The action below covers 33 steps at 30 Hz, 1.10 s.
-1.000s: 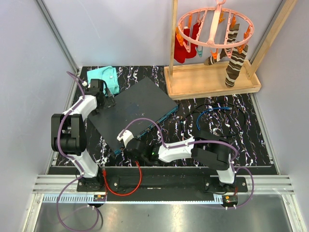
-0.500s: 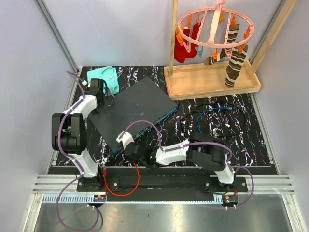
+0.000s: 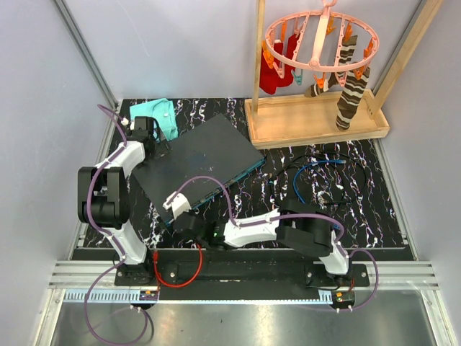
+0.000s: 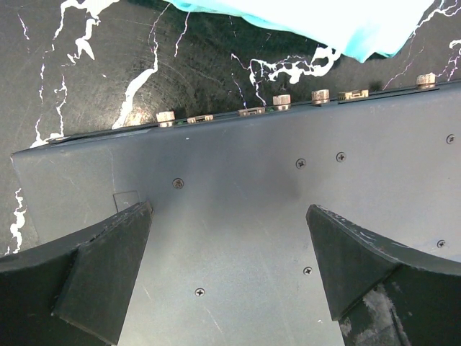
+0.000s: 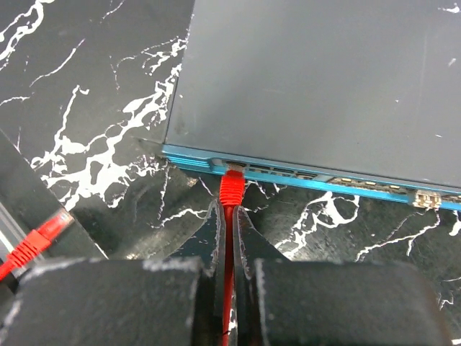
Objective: Insert the plug into the switch port
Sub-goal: Insert the connector into the switch port.
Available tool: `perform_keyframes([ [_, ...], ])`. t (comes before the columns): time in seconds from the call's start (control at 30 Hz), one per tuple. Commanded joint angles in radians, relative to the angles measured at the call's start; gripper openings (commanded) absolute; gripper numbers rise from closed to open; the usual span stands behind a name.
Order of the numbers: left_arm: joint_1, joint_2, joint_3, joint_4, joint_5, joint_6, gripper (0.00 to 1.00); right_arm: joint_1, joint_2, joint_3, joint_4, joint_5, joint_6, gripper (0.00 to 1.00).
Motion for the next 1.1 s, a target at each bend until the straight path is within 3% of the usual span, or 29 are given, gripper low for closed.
perform_keyframes([
  [0.0, -0.001, 0.059, -0.029, -0.088, 0.071, -0.040, 0.99, 0.004, 0.030, 0.081, 0.183, 0.092, 0.021, 0.00],
  [0.13, -0.001, 0.059, -0.029, -0.089, 0.075, -0.042, 0.99, 0.007, 0.048, 0.030, 0.271, 0.066, 0.019, 0.00],
  [0.53, -0.001, 0.049, -0.041, -0.088, 0.089, -0.046, 0.99, 0.007, -0.035, -0.161, 0.205, 0.018, 0.088, 0.00],
  [0.8, -0.001, 0.016, -0.068, -0.098, 0.102, -0.060, 0.99, 0.005, -0.035, -0.194, 0.176, 0.006, 0.093, 0.00],
  [1.07, 0.008, -0.184, -0.146, -0.103, 0.036, -0.103, 0.99, 0.005, -0.061, -0.230, 0.237, -0.005, 0.064, 0.00],
])
